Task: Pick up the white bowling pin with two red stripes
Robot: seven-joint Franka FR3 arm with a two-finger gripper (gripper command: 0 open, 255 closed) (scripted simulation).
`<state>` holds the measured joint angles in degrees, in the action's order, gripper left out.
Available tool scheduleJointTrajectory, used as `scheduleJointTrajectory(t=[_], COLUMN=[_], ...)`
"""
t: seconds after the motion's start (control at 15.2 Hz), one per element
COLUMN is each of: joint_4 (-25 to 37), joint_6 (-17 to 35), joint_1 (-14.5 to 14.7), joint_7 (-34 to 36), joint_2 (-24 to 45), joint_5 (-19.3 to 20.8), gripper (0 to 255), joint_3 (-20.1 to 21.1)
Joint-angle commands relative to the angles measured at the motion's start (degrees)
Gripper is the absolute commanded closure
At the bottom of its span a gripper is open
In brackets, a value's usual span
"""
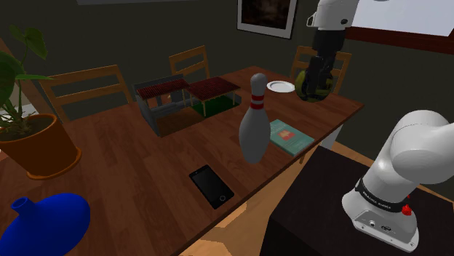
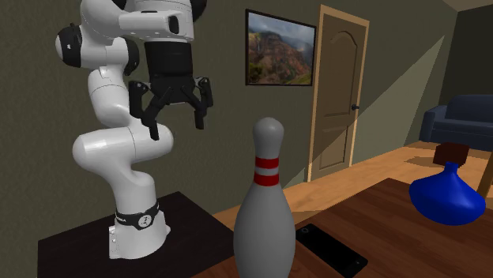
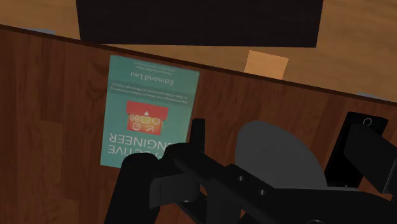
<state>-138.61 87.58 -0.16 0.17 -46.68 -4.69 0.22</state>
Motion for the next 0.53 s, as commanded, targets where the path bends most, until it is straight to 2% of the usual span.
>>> scheduleJointTrajectory(t=[0.0,0.46], joint_4=[0.0,14.1], joint_6=[0.0,1.2], joint_1=[0.0,2.2], joint_7=[0.0,1.5], joint_2=[0.0,16.1], joint_5=[0.0,-2.0], gripper=[0,0], joint_3=[0.0,3.3])
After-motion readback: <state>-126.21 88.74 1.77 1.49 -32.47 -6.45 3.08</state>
